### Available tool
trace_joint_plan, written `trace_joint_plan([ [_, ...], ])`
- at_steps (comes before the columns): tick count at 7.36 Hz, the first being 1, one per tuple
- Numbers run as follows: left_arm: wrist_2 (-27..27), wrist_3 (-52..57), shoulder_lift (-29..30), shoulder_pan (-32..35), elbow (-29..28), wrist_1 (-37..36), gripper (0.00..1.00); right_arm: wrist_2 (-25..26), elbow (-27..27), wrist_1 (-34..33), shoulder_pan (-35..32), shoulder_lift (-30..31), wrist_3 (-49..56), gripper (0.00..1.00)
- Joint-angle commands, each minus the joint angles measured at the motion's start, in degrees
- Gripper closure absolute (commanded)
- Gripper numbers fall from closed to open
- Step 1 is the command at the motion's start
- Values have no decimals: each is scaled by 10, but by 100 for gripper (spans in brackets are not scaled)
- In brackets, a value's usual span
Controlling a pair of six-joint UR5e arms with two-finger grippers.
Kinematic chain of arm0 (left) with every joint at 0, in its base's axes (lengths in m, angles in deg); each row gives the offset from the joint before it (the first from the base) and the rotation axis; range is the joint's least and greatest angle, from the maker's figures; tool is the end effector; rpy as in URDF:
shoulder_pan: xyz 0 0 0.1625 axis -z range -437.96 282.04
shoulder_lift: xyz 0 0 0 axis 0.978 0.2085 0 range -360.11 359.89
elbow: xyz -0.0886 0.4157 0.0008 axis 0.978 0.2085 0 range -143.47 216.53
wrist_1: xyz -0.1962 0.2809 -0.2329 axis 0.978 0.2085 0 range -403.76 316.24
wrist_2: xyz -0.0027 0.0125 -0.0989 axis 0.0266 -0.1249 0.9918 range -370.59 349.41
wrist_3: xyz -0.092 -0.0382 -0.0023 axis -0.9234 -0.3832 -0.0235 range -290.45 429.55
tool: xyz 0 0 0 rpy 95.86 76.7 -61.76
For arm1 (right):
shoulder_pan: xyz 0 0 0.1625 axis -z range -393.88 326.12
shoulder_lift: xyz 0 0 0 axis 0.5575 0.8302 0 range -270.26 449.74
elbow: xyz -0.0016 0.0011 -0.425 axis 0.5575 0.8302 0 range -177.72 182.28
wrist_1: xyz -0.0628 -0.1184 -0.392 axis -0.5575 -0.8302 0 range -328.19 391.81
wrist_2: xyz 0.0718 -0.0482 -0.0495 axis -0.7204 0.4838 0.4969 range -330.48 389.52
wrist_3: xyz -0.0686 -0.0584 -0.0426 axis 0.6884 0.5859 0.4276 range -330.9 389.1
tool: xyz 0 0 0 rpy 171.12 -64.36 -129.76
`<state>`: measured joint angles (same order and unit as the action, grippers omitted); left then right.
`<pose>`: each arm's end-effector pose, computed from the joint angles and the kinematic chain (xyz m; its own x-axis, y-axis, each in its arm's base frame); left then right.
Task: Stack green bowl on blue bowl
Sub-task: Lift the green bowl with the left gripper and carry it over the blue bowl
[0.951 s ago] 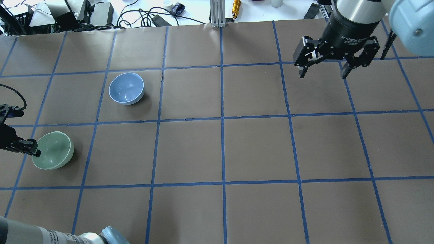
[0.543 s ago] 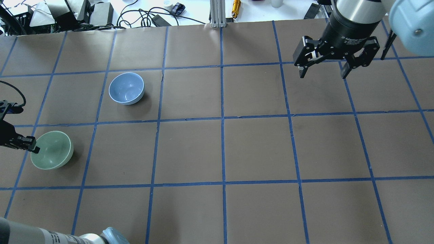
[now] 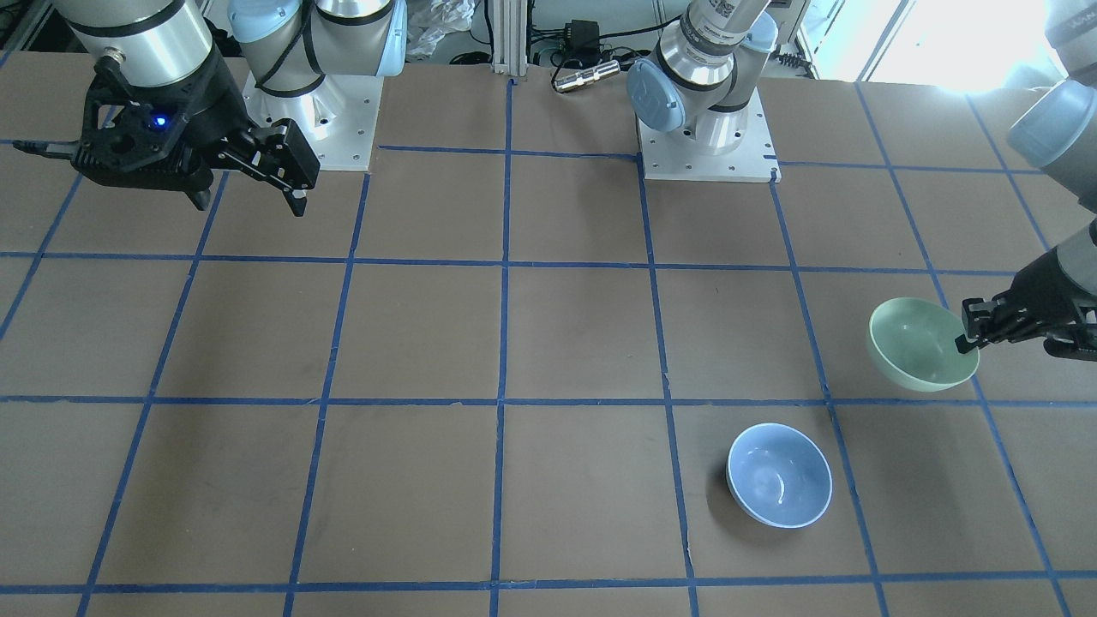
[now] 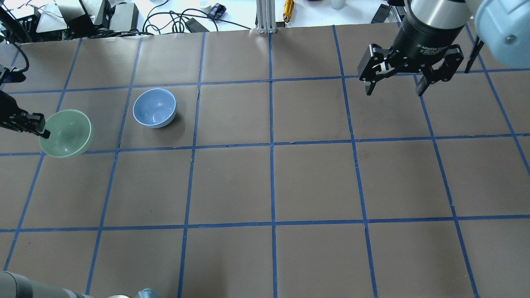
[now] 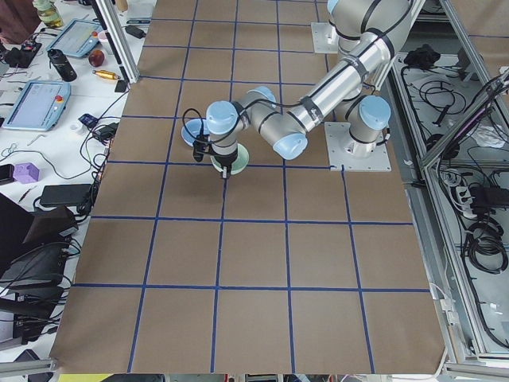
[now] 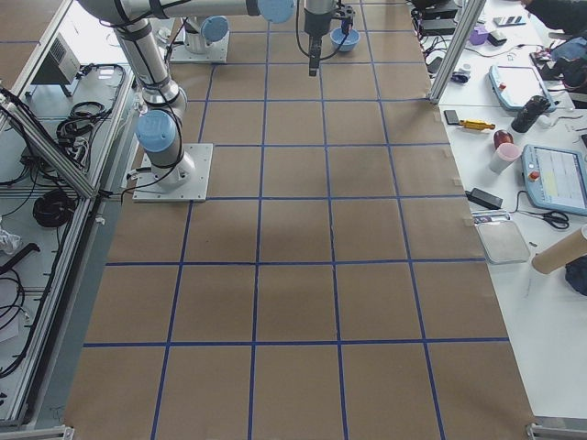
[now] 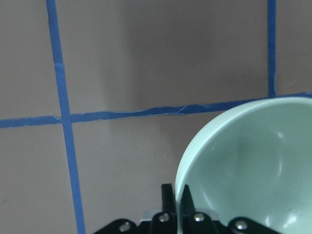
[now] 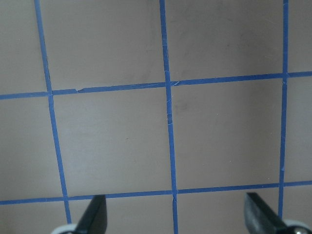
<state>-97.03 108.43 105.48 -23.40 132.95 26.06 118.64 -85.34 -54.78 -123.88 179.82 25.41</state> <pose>0.2193 -0.5489 0.3223 -0.9959 0.0594 0.0683 0.0585 0.9982 -0.0141 0.1348 -0.4893 0.5030 -0.9978 0.0647 -0.0142 0.0645 0.9978 0.0173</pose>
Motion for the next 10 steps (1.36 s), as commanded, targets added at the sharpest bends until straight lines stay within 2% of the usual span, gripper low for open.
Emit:
trace_joint_plan([
  [1,10,-109,10,66,-32,22,100,0,0,0,0,0,0,0],
  [3,16,-188,25,126,-46,13,100,0,0,0,0,0,0,0],
  [4,15,-221,43,154,-74,19,100,0,0,0,0,0,0,0],
  [6,14,-236,85,163,-103,17,100,0,0,0,0,0,0,0],
  [10,16,-260,118,181,-102,-8,100,0,0,0,0,0,0,0],
])
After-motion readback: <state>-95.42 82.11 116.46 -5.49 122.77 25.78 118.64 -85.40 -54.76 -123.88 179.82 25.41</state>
